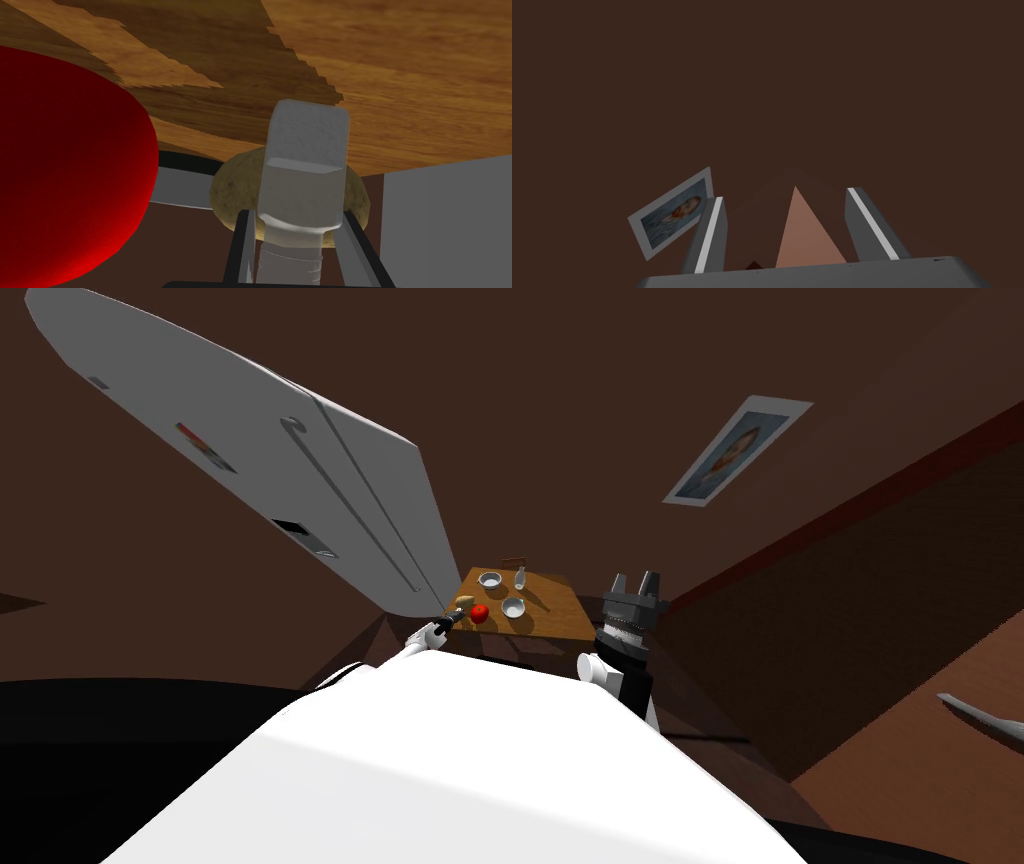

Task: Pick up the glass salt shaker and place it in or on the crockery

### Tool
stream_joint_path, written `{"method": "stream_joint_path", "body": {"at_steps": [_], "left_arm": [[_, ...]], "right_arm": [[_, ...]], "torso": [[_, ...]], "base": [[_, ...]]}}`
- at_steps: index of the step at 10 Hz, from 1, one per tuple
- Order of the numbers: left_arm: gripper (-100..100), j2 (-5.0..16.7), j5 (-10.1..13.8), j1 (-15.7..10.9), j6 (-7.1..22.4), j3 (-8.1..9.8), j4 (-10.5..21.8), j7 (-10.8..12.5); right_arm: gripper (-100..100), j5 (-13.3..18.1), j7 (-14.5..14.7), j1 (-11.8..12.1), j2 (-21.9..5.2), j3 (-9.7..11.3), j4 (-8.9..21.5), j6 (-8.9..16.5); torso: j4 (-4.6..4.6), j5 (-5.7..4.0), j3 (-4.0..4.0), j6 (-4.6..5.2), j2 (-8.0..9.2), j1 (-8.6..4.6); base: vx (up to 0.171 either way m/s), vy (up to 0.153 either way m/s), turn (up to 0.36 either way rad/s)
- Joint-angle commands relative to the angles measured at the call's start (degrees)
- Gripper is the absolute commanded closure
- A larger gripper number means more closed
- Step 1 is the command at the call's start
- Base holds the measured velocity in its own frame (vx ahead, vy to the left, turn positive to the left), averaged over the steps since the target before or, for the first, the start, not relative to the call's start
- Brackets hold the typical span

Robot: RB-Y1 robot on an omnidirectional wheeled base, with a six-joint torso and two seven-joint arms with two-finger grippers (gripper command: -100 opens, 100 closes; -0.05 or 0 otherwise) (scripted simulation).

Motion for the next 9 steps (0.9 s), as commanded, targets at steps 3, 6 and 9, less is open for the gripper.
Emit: {"method": "stream_joint_path", "body": {"at_steps": [3, 6, 9], "left_arm": [[0, 0.0, 0.0, 0.0, 0.0, 0.02, 0.0, 0.0], [100, 1.1, 0.9, -1.1, 1.4, -1.01, -0.3, 1.2], [100, 1.1, 2.3, -0.1, 4.4, -1.98, -1.5, 0.8]], "right_arm": [[0, 0.0, 0.0, 0.0, 0.0, 0.0, 0.0, 0.0], [0, 0.0, 0.0, 0.0, 0.0, 0.0, 0.0, 0.0], [0, 0.0, 0.0, 0.0, 0.0, 0.0, 0.0, 0.0]], "torso": [[-0.01, 0.00, 0.00, 0.01, 0.01, 0.00], [0.06, 0.00, 0.26, 0.04, 0.51, -0.07], [-0.01, 0.03, 0.11, 0.01, 0.24, 0.01]], "base": [[0.000, 0.000, 0.000], [-0.110, -0.010, -0.080], [-0.060, 0.000, -0.035]]}}
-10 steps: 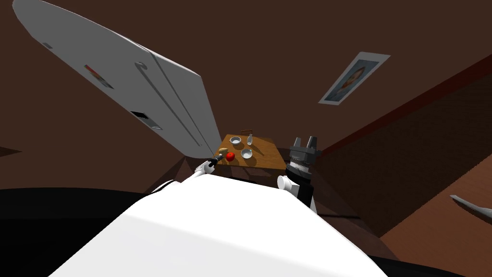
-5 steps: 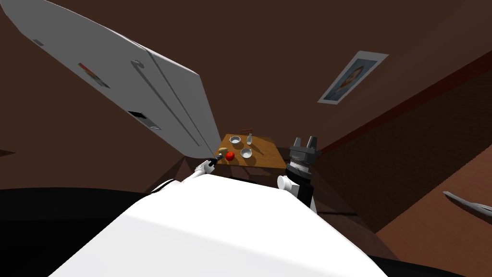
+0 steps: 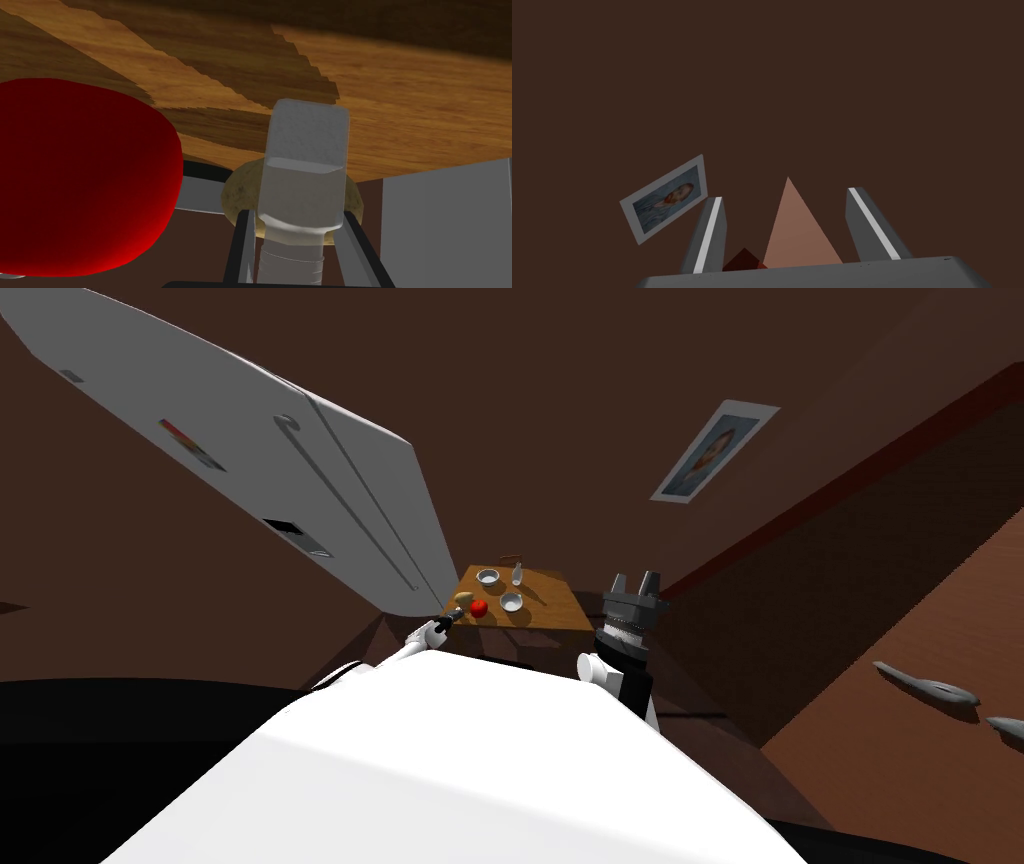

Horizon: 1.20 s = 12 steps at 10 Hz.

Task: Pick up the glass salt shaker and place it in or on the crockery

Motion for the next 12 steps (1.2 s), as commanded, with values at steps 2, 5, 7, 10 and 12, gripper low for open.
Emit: {"method": "stream_joint_path", "body": {"at_steps": [2, 5, 7, 10, 12], "left_arm": [[100, -0.2, 1.3, 0.5, 2.7, -0.78, -0.2, -0.7], [100, -0.4, 3.0, 1.4, 6.5, -2.06, -1.9, -1.3], [100, -0.5, 4.3, 1.8, 9.1, -2.98, -3.1, -1.8], [100, -0.7, 6.0, 2.2, 13.0, -4.29, -4.9, -2.4], [100, -0.8, 7.1, 2.4, 15.3, -5.05, -5.9, -2.8]], "right_arm": [[0, 0.0, 0.0, 0.0, 0.0, 0.0, 0.0, 0.0], [0, 0.0, 0.0, 0.0, 0.0, 0.0, 0.0, 0.0], [0, 0.0, 0.0, 0.0, 0.0, 0.0, 0.0, 0.0], [0, 0.0, 0.0, 0.0, 0.0, 0.0, 0.0, 0.0], [0, 0.0, 0.0, 0.0, 0.0, 0.0, 0.0, 0.0]], "torso": [[-0.12, 0.07, -0.04, -0.06, 0.03, 0.03], [-0.54, 0.34, -0.26, -0.17, 0.02, 0.04], [-0.85, 0.60, -0.41, -0.24, 0.03, 0.16], [-1.12, 0.83, -0.58, -0.26, -0.04, 0.15], [-1.15, 0.86, -0.65, -0.30, -0.16, 0.18]], "base": [[-0.102, -0.007, -0.036], [-0.101, -0.024, -0.057], [-0.112, -0.029, -0.065], [-0.109, -0.054, -0.074], [-0.086, -0.062, -0.067]]}}
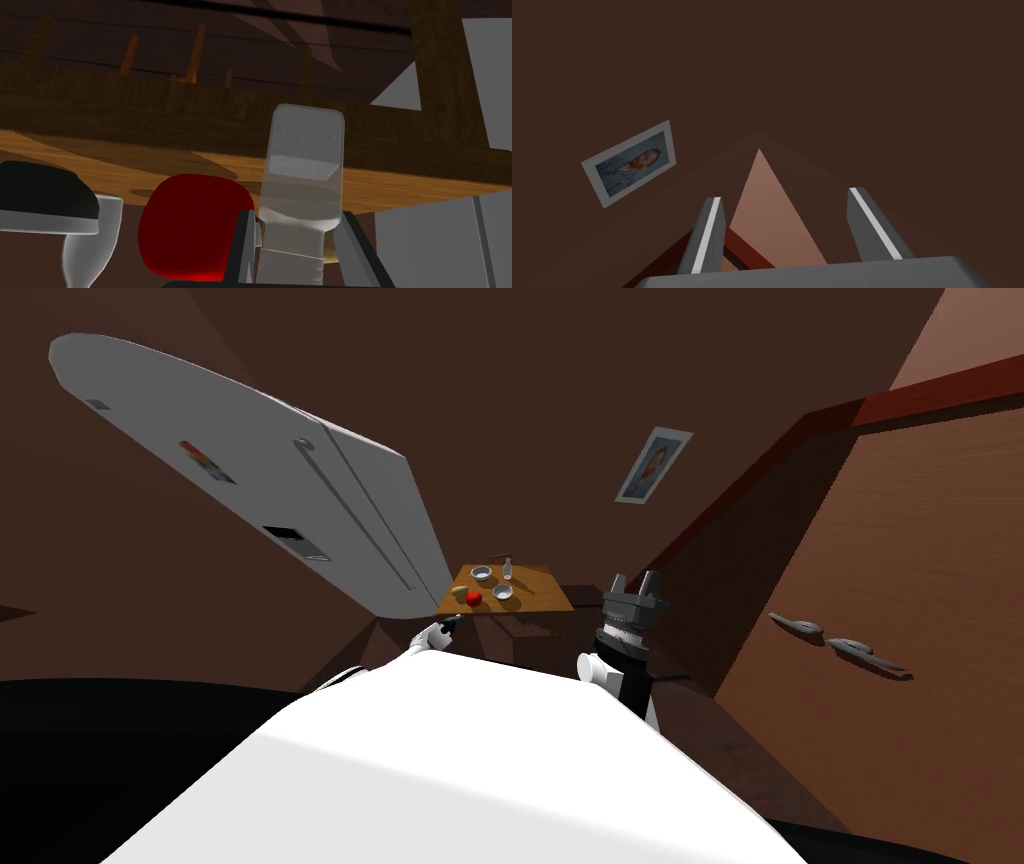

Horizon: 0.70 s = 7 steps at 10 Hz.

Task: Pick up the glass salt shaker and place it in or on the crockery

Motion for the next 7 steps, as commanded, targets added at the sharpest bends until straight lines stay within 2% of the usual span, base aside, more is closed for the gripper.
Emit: {"method": "stream_joint_path", "body": {"at_steps": [1, 5, 7], "left_arm": [[100, -0.1, 0.8, 0.0, 1.8, -0.54, -0.6, -0.2], [100, 0.0, 2.6, -1.4, 6.1, -1.70, -1.8, -0.3], [100, 0.2, 3.3, -3.7, 8.2, -2.14, -1.6, 0.3]], "right_arm": [[0, 0.0, 0.0, 0.0, 0.0, 0.0, 0.0, 0.0], [0, 0.0, 0.0, 0.0, 0.0, 0.0, 0.0, 0.0], [0, 0.0, 0.0, 0.0, 0.0, 0.0, 0.0, 0.0]], "torso": [[0.00, 0.00, 0.00, 0.00, 0.00, 0.00], [0.02, 0.00, -0.04, 0.06, -0.10, -0.04], [0.03, -0.03, -0.13, 0.14, -0.31, -0.17]], "base": [[-0.086, -0.065, -0.073], [-0.056, -0.071, -0.086], [0.008, -0.107, -0.099]]}}
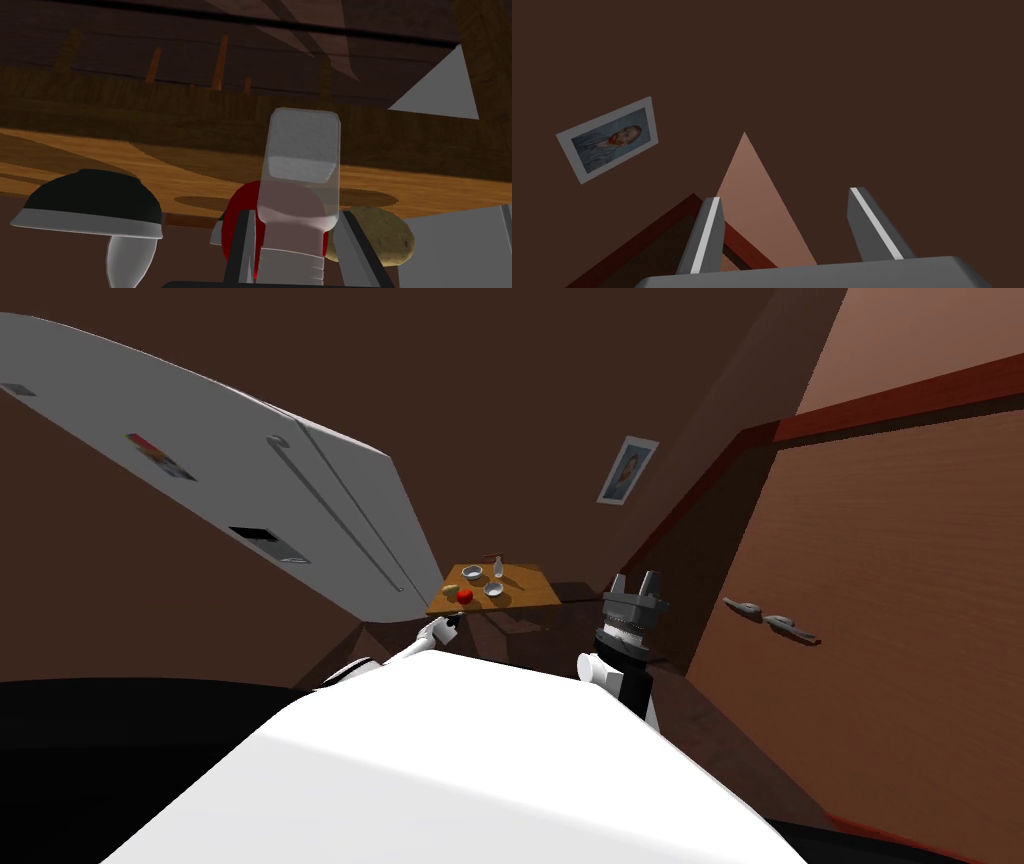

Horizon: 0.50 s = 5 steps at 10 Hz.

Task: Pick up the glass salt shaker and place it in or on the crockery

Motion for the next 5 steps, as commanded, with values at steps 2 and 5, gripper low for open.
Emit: {"method": "stream_joint_path", "body": {"at_steps": [2, 5], "left_arm": [[100, 0.8, 0.9, -3.7, 2.8, -0.58, 0.0, 1.3], [100, 1.7, 1.5, -8.1, 4.8, -0.98, 1.1, 2.7]], "right_arm": [[0, 0.0, 0.0, 0.0, 0.0, 0.0, 0.0, 0.0], [0, 0.0, 0.0, 0.0, 0.0, 0.0, 0.0, 0.0]], "torso": [[0.02, -0.01, -0.04, 0.06, -0.11, -0.02], [-0.03, 0.00, -0.10, 0.05, -0.18, 0.00]], "base": [[0.049, -0.117, -0.098], [0.056, -0.097, -0.073]]}}
